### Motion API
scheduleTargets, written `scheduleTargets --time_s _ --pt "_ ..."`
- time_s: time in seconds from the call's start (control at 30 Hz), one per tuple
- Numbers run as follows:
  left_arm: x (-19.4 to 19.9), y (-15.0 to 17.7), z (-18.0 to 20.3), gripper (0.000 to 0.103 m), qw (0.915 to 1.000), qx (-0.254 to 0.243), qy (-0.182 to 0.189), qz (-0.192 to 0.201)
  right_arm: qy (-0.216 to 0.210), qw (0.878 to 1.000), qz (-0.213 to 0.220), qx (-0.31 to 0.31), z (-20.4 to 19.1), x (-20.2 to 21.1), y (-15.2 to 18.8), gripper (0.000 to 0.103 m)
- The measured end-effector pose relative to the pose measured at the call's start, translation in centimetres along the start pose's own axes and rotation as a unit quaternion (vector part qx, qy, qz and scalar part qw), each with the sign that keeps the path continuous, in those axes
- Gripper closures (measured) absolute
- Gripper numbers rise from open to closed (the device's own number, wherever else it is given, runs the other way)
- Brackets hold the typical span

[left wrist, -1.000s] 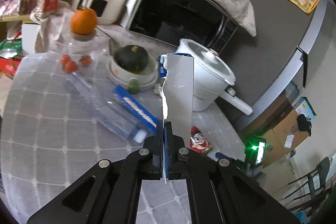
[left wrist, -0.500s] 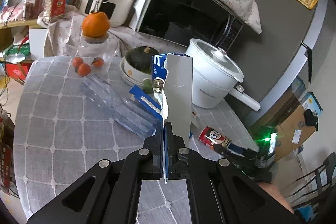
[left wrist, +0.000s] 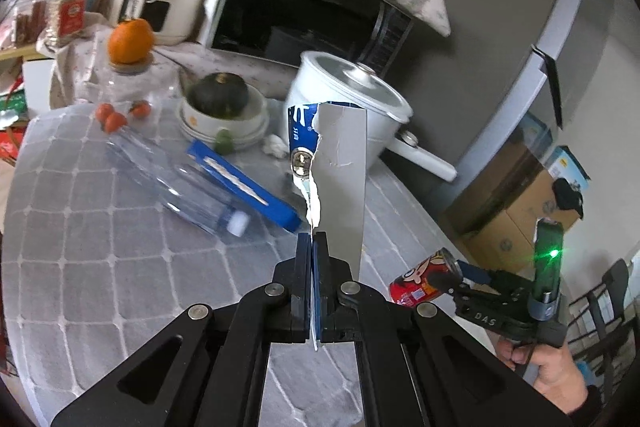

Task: Collect trash
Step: 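Grasp the white cardboard strip with the left tool while the right tool grasps the red cartoon can, then carry the strip and can over the white bin and open both tools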

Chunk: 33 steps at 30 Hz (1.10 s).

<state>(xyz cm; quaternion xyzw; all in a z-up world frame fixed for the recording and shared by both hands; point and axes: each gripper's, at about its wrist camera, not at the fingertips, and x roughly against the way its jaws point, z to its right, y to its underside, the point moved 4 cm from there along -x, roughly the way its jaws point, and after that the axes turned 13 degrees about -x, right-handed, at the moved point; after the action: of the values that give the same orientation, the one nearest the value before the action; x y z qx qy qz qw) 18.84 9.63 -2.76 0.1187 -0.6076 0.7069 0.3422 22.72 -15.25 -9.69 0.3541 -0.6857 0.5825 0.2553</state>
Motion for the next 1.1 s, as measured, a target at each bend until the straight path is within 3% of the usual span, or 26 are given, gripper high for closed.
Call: scheduleTargets --time_s 0.23,0.47,0.83,1.1 --pt "-1.0 1.0 5.1 0.103 0.9982 -0.033 0.048 -0.019 0.017 1.0 0.019 -0.006 2.6 4.6 1.3 0.044" --pt "-2.9 2.3 11.3 0.103 0.9911 -0.083 0.095 -0.044 0.052 0.998 0.028 -0.033 8.2 8.7 3.1 0.044" --pt "-6.0 5.7 22.2 0.103 0.9658 -0.15 0.188 -0.096 0.129 0.983 0.02 -0.129 18.6 13.9 6.6 0.044" --pt "-9.3 9.8 28.5 0.103 0.9435 -0.197 0.222 -0.148 0.159 0.976 0.002 -0.151 21.7 14.7 8.4 0.044"
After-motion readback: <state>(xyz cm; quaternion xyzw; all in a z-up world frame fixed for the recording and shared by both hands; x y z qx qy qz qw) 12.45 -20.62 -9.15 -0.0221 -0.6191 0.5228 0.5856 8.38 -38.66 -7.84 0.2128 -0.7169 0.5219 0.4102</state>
